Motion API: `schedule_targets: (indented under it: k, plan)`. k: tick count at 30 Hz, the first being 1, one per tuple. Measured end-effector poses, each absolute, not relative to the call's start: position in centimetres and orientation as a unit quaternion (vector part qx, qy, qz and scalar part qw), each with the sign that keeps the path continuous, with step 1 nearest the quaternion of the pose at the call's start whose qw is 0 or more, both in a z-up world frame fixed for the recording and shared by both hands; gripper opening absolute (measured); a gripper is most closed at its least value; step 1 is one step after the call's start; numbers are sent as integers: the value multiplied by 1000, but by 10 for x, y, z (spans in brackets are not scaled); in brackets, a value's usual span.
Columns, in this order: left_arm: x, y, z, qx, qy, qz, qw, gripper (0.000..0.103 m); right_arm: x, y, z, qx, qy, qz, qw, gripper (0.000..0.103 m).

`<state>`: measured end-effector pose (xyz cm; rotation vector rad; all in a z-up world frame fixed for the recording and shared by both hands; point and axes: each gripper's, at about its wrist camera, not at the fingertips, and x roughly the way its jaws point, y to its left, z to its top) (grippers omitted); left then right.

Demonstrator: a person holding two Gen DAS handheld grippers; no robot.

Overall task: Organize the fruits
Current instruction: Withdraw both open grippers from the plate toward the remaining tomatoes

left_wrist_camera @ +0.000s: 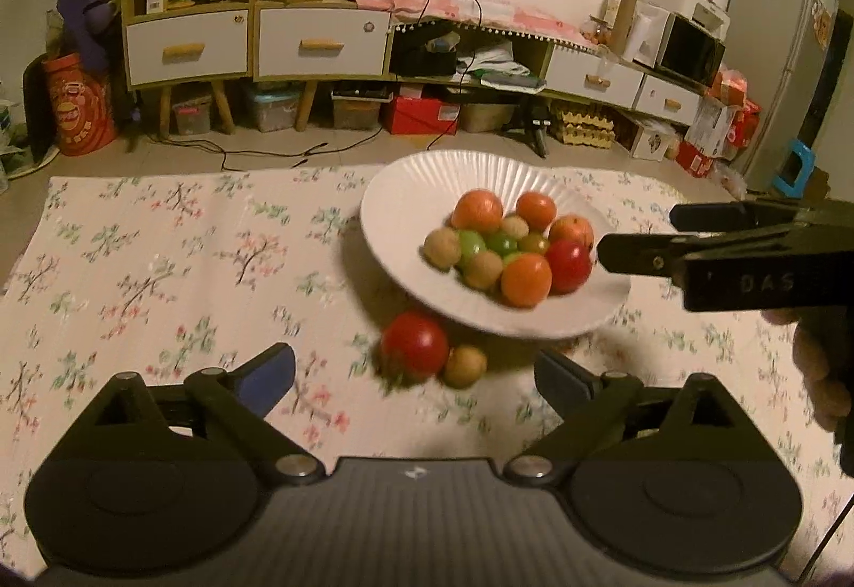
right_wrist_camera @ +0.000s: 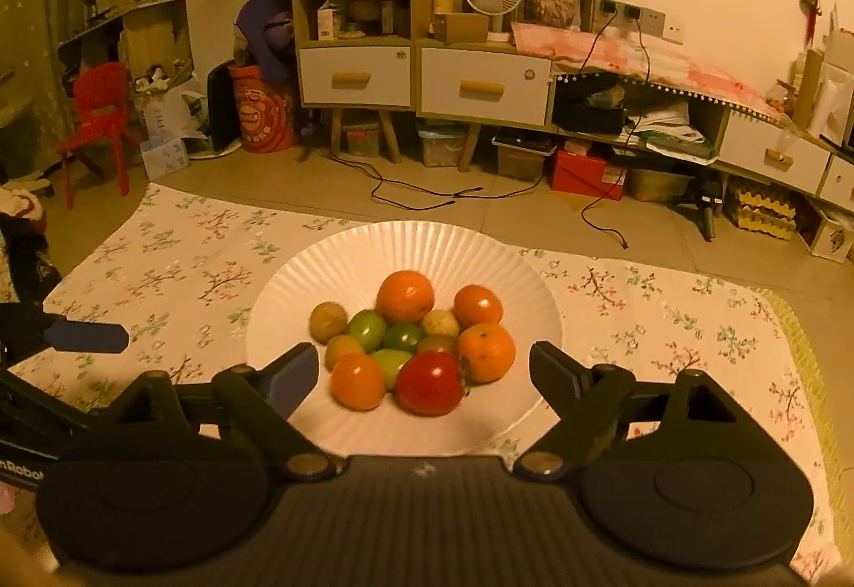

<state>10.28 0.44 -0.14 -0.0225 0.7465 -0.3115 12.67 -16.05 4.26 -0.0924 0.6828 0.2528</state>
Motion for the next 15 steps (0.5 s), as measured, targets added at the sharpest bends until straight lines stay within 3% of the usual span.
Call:
schedule_targets:
  k: [15]
  plan:
    - [80, 21, -24, -4, 372, -126, 920, 98, 94, -157, 16, -8, 342, 110, 933, 91]
